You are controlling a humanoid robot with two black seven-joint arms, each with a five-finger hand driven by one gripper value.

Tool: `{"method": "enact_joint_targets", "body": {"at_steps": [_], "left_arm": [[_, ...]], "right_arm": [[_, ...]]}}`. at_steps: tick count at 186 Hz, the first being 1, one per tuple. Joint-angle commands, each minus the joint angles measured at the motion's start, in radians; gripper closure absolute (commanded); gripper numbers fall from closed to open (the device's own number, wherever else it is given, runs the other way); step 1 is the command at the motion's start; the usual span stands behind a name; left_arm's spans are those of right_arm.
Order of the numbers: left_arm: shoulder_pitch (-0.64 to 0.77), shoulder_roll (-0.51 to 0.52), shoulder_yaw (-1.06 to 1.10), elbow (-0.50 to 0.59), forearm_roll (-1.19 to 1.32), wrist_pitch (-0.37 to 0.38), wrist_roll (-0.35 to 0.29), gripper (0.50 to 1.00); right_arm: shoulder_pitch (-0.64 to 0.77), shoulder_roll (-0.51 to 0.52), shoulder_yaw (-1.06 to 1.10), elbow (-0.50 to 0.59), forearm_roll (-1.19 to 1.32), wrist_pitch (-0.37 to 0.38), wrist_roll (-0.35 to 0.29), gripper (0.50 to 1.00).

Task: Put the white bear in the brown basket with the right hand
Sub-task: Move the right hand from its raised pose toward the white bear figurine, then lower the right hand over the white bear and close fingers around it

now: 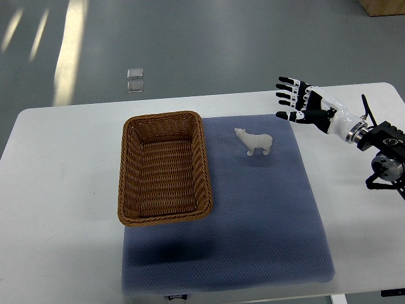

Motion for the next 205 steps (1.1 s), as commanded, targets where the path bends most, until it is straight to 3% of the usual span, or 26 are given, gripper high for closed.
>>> {"method": "enact_joint_targets", "body": {"at_steps": [1,54,75,131,205], "left_arm": [[-0.001,0.000,0.000,0.000,0.000,0.000,0.000,0.500],[-0.001,0.000,0.000,0.000,0.000,0.000,0.000,0.500],[0.001,0.000,0.000,0.000,0.000,0.000,0.000,0.500],[0.001,0.000,0.000,0.000,0.000,0.000,0.000,0.500],[-0.001,0.000,0.000,0.000,0.000,0.000,0.000,0.500]], "right_arm": [[0.022,-0.022,-0.001,0.017,-0.114,0.001,0.003,0.576],[0.088,-0.036,-0.017,0.054,-0.474,-0.016,0.003,0.576],[0.095,-0.031,-0.062,0.066,-0.537,-0.083,0.002,0.577],[0.201,-0.022,-0.350,0.068,-0.568,-0.195,-0.005,0.579],[0.209,-0.022,-0.438,0.060,-0.581,-0.218,-0.008,0.583]]}}
